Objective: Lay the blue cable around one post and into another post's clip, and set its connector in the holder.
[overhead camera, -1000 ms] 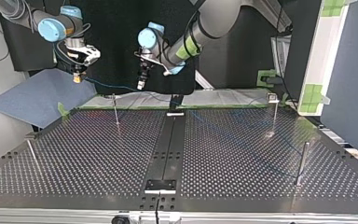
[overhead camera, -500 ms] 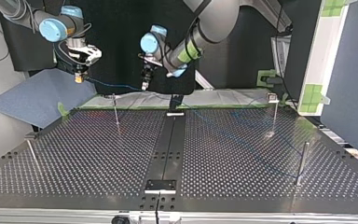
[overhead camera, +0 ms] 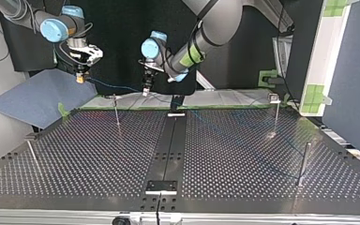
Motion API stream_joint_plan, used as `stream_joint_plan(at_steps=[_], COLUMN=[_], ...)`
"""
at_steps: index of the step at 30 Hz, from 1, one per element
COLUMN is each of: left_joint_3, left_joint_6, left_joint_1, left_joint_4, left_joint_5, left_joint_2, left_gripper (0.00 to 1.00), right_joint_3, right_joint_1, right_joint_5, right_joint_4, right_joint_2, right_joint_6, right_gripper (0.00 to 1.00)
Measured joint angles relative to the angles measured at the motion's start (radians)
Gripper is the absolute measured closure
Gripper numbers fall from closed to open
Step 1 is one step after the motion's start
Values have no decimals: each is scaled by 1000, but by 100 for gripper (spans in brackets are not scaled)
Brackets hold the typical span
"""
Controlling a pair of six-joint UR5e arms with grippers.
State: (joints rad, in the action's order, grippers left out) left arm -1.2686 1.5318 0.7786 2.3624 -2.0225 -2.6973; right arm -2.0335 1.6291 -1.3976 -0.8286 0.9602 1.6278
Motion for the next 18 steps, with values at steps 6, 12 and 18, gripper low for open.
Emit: stream_joint_plan(at_steps=[6, 12, 18], left_joint_3=[-6, -29, -34], left_joint_6=[6, 14, 21], left_joint_1=[-2, -2, -13], left_joint_4=[7, 26, 26], left_joint_5=[8, 29, 30], left_joint_2=[0, 0, 0], left_gripper=[49, 49, 49], right_joint_3=[0, 0, 0], right_joint_1=[0, 0, 2], right_joint_5=[0, 0, 2], right_joint_4=[0, 0, 1], right_joint_2=[0, 0, 0], right_joint_6=[0, -1, -1], right_gripper=[100, 100, 100])
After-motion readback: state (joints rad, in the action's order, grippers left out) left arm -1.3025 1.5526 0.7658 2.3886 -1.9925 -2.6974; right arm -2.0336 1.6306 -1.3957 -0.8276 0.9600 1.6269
